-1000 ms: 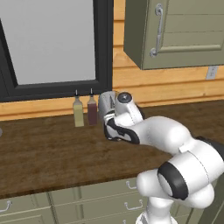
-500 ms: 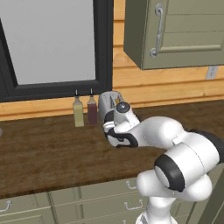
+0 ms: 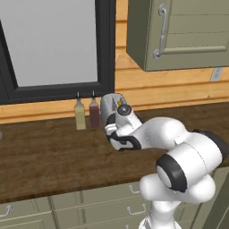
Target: Start the toaster. Once the lever pops up, take the bread to the plate on the dining counter.
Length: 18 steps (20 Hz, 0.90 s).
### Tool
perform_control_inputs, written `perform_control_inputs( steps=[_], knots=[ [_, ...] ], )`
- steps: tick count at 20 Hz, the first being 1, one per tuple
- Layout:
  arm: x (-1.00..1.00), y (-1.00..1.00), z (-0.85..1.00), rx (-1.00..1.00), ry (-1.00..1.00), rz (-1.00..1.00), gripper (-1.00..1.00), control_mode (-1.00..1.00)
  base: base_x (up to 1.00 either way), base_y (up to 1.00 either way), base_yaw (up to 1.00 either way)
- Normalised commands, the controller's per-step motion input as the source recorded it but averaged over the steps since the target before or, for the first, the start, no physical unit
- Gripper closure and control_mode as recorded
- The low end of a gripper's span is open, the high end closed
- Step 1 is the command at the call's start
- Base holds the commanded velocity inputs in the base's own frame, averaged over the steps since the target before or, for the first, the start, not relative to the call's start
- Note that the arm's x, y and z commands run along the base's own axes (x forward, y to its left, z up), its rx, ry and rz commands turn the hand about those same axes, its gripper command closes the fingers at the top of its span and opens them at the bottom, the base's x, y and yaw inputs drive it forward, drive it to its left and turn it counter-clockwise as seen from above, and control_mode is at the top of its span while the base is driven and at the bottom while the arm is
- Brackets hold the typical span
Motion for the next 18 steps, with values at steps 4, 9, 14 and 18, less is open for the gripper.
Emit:
perform_control_inputs(
  steps=[4,9,14,18],
  knots=[
    [-1.00,-0.02,1.00,0.02,-0.28,-0.09,1.00,-1.00,0.00,0.00,0.00],
    [-0.69,-0.01,1.00,0.03,-0.11,-0.10,1.00,-1.00,0.00,0.00,0.00],
    [-0.10,0.00,1.00,0.01,0.02,-0.07,1.00,-1.00,0.00,0.00,0.00],
    [0.07,0.00,0.97,0.02,0.15,-0.05,1.00,-1.00,0.00,0.00,0.00]
  ],
)
